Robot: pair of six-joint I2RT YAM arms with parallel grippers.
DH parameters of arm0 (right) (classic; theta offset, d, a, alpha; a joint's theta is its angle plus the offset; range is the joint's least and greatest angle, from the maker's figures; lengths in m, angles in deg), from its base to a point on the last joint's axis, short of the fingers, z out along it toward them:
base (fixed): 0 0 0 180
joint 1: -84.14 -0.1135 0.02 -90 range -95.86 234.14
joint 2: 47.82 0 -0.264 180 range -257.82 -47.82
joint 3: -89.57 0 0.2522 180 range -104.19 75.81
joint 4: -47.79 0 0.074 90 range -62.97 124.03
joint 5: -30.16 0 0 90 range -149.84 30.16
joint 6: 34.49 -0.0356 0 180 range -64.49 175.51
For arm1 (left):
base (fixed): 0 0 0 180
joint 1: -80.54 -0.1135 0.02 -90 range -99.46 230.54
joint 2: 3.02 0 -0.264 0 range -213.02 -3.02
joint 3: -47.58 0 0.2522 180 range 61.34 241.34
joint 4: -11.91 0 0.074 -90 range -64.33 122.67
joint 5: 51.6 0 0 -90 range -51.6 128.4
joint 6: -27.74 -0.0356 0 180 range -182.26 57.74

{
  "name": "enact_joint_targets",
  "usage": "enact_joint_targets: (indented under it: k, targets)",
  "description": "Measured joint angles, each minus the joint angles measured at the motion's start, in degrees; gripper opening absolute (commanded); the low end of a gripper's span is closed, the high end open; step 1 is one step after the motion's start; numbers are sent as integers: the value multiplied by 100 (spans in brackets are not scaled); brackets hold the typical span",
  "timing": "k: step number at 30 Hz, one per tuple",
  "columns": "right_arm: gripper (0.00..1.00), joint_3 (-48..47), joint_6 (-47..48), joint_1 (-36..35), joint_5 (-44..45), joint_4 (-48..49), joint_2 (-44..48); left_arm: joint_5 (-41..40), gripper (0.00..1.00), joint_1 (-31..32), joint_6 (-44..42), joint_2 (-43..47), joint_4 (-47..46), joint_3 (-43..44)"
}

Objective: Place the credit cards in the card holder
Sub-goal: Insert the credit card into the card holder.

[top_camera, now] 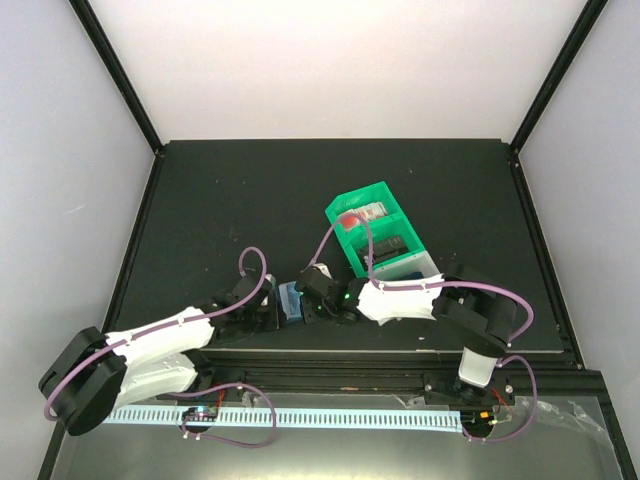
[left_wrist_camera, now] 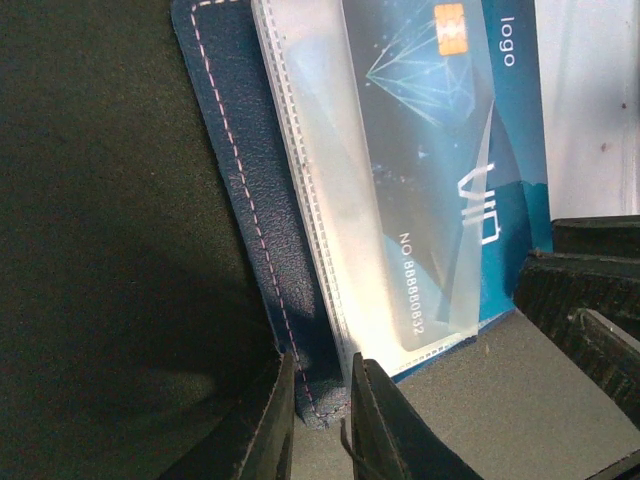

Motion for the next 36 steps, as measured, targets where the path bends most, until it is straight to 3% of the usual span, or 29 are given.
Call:
enact_joint_targets:
  k: [5,11,16,24,30,34,36]
  targets:
    - [23,22,-7,0,-179,157,-4,0,18,0,0,-2,-7,0]
    - [36,26,35,0,-72,170,-2,0,19,0,0,11,-2,0]
    - [37,-7,61,0,275,-61,31,0,19,0,-2,85,33,-2]
    - [22,-402,199,0,540,-236,-201,0,19,0,-2,85,42,-2]
    - [20,-435,282,7,608,-280,-262,-2,19,0,-4,81,42,-2]
    - [8,-452,306,11,568,-275,-297,0,19,0,-4,81,42,-2]
    - [7,-483,295,17,544,-267,-363,0,19,0,-4,81,42,-2]
